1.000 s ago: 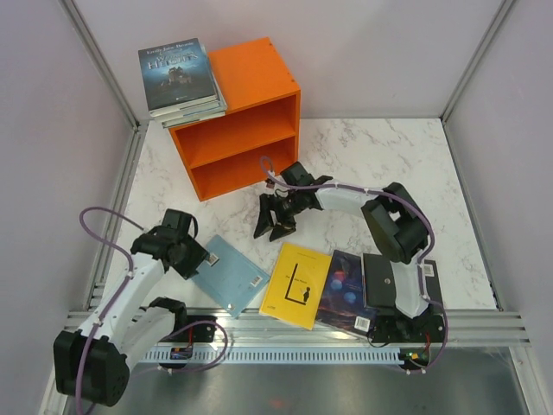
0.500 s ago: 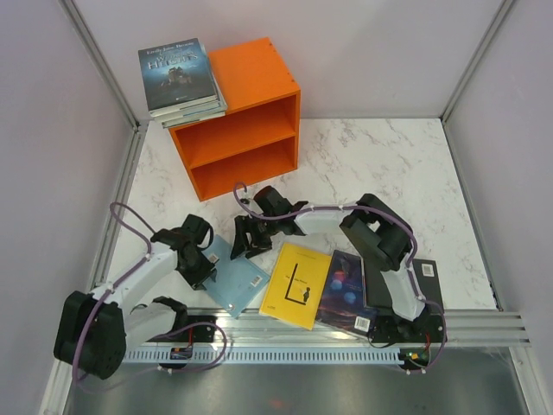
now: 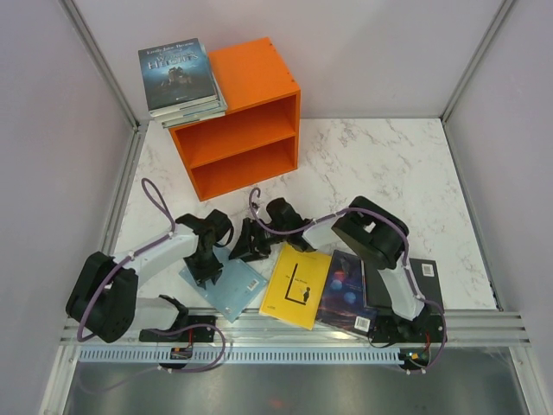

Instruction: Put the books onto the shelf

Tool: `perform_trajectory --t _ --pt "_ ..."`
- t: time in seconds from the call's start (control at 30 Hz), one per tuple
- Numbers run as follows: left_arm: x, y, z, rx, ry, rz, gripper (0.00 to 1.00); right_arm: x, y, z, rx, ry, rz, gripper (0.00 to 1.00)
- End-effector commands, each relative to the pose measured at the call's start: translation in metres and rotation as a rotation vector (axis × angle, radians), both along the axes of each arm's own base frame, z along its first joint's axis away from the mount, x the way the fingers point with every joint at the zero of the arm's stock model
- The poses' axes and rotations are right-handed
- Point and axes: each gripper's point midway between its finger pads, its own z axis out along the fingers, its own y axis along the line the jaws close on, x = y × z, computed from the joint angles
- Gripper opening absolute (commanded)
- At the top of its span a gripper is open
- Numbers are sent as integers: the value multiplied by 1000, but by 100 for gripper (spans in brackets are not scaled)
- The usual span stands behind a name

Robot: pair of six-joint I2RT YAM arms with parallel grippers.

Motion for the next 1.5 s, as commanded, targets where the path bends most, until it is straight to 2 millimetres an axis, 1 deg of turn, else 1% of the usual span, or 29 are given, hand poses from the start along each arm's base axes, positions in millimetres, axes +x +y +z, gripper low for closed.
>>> perform_trajectory --t 0.0,0.17,0.3,0.33,0.37,0.5,0.53,0.6,0.67,0.8,0.83,0.87,0.93,0.97,1.0,1.03,1.07,1.1,1.13,1.17,1.2,1.23,1.27,1.3,1.33,1.37,1.4,1.43,1.47 --pt "12 3 -24 43 -76 73 38 -80 -6 -43 -56 218 122 66" --pt "12 3 -22 20 -116 85 37 -105 3 -20 42 259 202 47" --pt "12 2 -21 3 -147 100 37 -134 11 1 138 335 299 43" --pt "12 3 -21 1 -150 103 37 -141 15 14 210 321 331 42" --pt "12 3 -21 -3 -156 103 37 -145 16 15 209 385 320 37" --pt "11 2 -21 -16 -164 107 36 -148 16 32 301 447 300 18" --pt "11 1 -21 -20 -165 109 36 -144 15 38 344 436 291 10" --pt "9 -1 -19 -39 -162 93 35 -141 11 41 356 456 266 1" --pt "12 -4 -13 -60 -179 77 34 -131 8 47 369 440 238 0" --pt "22 -2 20 -77 -271 64 36 -110 0 56 361 394 182 0" --pt "27 -1 32 -81 -320 62 38 -98 -2 63 355 369 158 0" --pt "36 -3 48 -94 -364 59 40 -93 -3 66 346 355 155 0" --pt "40 2 69 -85 -411 36 42 -79 -7 79 319 298 140 0" --pt "48 -1 88 -97 -457 32 42 -73 -7 85 308 268 138 0" --pt "49 3 98 -82 -470 12 43 -68 -9 89 285 239 138 0" --pt "57 0 117 -97 -516 9 43 -62 -19 85 193 166 142 0" --pt "59 1 127 -95 -533 4 43 -50 -16 98 167 101 146 0" --pt "58 6 134 -72 -537 -5 43 -35 -21 98 112 29 119 0" --pt "64 5 151 -81 -574 -6 43 -39 -38 97 4 52 124 0" --pt "66 6 159 -77 -592 -8 44 -27 -39 113 20 -37 139 0" --pt "67 10 166 -62 -608 -10 44 -12 -51 120 10 -36 101 0" --pt "72 11 192 -74 -668 -4 45 12 -83 151 3 -74 13 0" --pt "71 11 194 -77 -674 -4 45 13 -84 151 4 -92 21 0" --pt "66 18 197 -56 -669 1 45 36 -103 159 -2 -125 -39 0" --pt "65 20 207 -61 -693 14 45 40 -120 166 -37 -124 -69 0" --pt "63 21 215 -79 -724 19 45 54 -129 182 -29 -188 -78 0" --pt "62 22 220 -90 -743 22 45 69 -152 189 -53 -179 -131 0" --pt "61 22 226 -102 -764 26 45 77 -161 198 -55 -196 -149 0" --pt "59 23 230 -111 -780 29 45 91 -166 221 -43 -253 -172 0"
